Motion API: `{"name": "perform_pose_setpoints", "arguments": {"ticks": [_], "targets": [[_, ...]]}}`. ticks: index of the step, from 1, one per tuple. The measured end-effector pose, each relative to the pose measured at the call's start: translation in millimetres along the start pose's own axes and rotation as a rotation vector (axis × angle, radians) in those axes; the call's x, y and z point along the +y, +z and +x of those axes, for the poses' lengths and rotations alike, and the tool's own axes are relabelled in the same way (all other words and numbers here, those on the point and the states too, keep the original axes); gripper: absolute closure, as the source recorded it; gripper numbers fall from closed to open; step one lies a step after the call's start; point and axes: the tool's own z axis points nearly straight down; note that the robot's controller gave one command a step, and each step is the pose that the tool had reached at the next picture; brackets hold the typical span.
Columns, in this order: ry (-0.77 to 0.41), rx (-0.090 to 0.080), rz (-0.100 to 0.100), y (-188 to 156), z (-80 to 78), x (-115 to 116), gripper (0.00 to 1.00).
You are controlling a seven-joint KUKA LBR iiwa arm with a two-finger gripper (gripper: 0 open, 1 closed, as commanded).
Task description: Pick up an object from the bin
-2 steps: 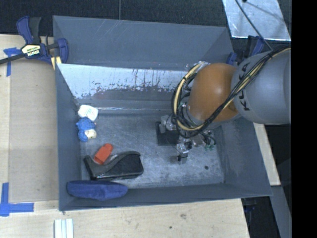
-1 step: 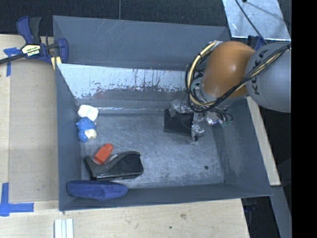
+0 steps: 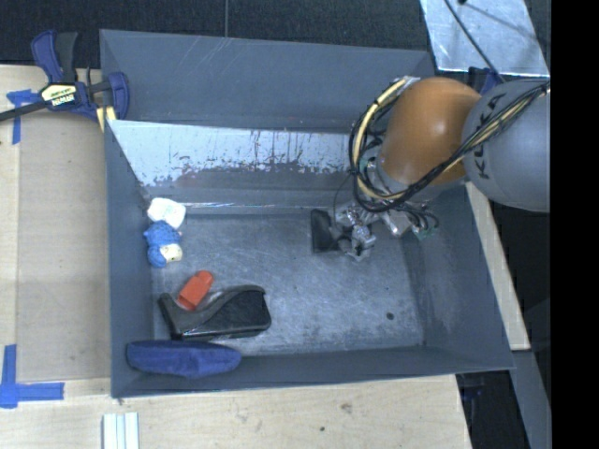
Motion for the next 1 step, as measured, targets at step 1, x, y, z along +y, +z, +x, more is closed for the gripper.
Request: {"name": "perform_pose_setpoints", "arguments": {"ticks": [1], "targets": [[0.018,-0.004,0.004,-151.3,14.2,0.2,1.00]]}}
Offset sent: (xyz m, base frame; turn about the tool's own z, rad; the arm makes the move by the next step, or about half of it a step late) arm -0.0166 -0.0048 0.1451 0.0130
